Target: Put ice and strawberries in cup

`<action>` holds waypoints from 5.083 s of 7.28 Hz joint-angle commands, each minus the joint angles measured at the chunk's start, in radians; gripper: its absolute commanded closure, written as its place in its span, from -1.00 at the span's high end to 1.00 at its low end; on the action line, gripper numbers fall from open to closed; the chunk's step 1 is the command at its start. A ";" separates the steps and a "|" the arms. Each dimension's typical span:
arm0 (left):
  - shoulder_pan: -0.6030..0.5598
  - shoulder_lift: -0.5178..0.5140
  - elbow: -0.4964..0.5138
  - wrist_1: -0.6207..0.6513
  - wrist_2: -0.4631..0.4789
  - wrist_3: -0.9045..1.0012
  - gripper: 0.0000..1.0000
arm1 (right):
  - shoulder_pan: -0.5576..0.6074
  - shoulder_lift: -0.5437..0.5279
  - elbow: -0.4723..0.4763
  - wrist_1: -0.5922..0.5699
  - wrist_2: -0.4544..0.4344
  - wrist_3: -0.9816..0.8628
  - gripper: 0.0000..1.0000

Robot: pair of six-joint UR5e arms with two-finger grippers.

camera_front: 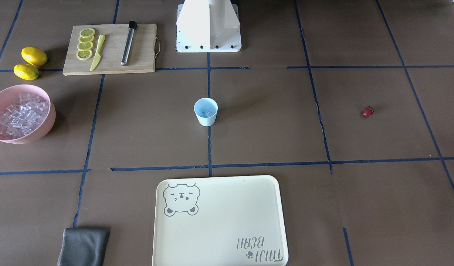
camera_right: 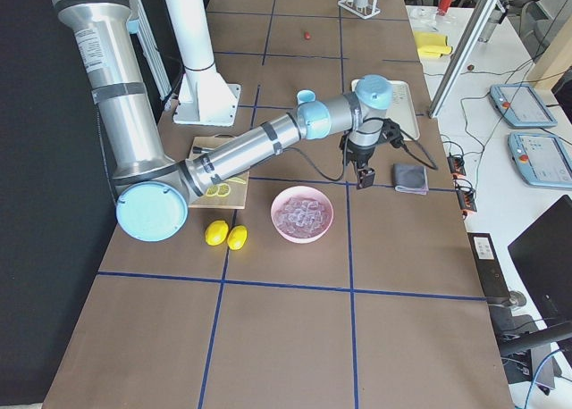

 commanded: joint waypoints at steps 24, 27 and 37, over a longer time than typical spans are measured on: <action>0.712 0.189 -0.006 -0.676 0.467 -0.845 1.00 | 0.245 -0.345 -0.008 0.053 -0.024 -0.016 1.00; 0.712 0.148 0.034 -0.677 0.466 -0.841 1.00 | 0.245 -0.347 -0.008 0.053 -0.024 -0.016 1.00; 0.707 0.165 0.002 -0.702 0.443 -0.841 -0.99 | 0.245 -0.342 -0.008 0.053 -0.024 -0.016 1.00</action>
